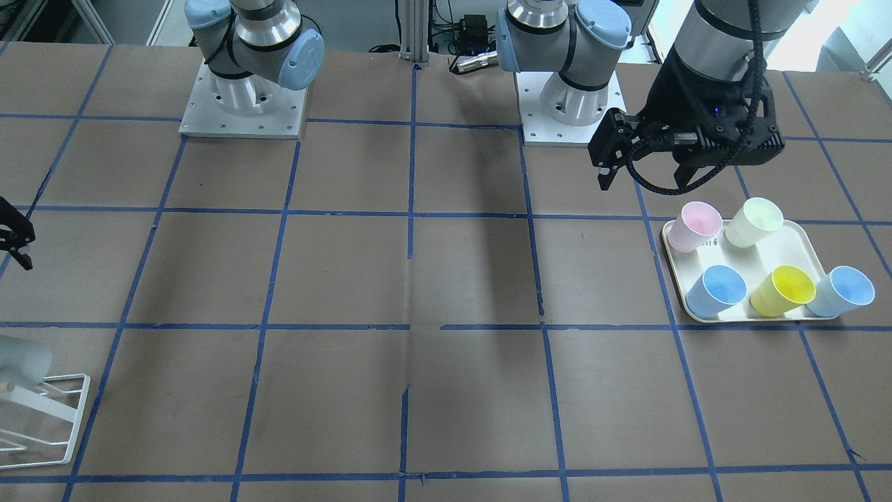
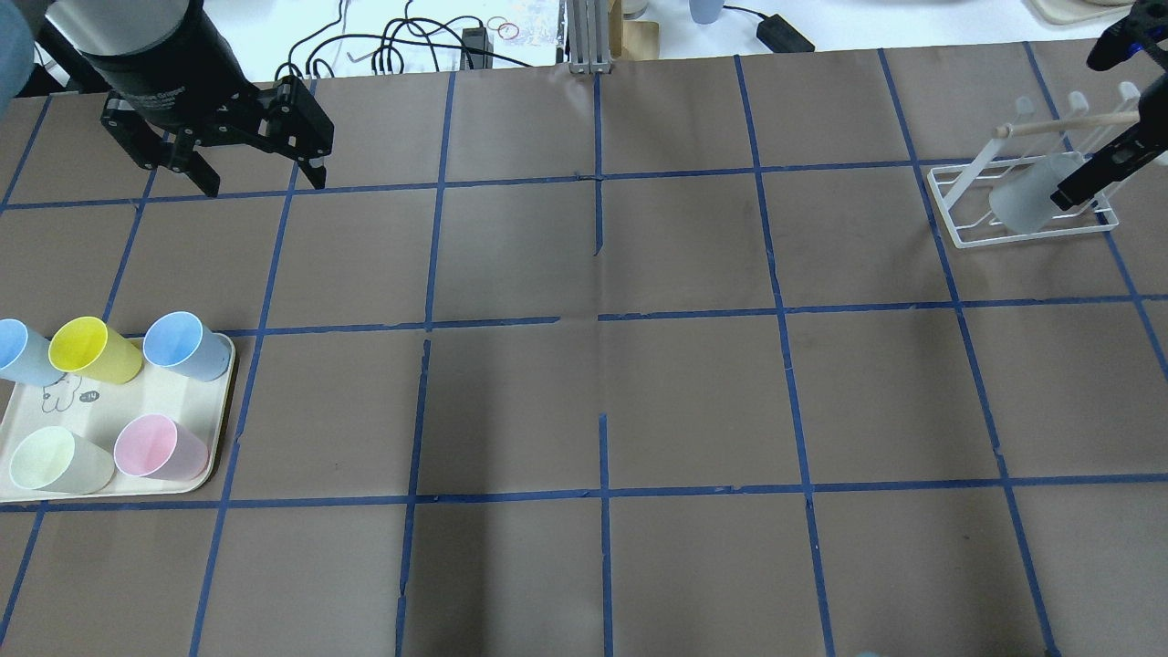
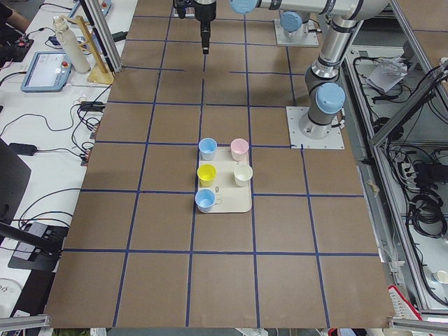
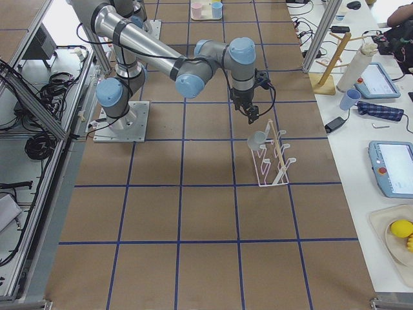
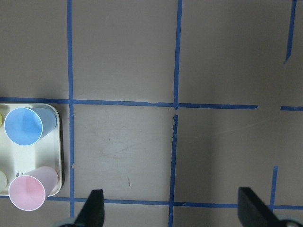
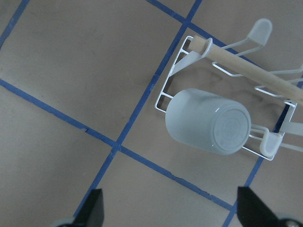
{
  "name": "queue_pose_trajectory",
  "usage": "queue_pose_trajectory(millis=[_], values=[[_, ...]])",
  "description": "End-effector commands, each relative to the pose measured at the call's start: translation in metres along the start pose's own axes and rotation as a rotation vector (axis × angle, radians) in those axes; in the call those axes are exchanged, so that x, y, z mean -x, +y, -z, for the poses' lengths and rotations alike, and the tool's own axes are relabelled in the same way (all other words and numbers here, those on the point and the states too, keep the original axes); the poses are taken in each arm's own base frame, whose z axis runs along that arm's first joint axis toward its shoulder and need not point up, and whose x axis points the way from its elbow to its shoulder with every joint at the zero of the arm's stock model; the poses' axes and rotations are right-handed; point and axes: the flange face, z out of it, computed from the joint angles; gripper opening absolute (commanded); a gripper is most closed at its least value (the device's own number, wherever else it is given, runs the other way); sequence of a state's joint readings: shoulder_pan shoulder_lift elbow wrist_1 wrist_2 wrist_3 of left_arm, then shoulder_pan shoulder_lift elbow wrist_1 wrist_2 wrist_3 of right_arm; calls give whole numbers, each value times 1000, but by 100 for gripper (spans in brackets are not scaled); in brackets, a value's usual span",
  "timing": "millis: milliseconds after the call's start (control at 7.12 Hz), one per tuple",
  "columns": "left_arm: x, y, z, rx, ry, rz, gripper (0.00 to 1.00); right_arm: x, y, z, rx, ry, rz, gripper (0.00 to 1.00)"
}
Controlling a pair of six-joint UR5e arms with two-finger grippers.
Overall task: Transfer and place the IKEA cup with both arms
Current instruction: 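Lower the right gripper and close it on the white cup on the rack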
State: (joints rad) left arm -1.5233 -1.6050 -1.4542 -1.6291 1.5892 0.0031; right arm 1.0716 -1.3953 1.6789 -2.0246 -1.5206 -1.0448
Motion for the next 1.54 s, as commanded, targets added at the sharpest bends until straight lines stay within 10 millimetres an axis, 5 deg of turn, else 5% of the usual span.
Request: queue_pose_trajectory(millis=[0,561,1404], values=[[0,0,0,0,0,0,100,-25,-13,-21,2,-4,17,100],[1,0,0,0,0,0,100,-41,-20,-67,20,-39,15,100],[2,-1,0,0,0,3,100,-50,-25,-93,13,-24,8,100]])
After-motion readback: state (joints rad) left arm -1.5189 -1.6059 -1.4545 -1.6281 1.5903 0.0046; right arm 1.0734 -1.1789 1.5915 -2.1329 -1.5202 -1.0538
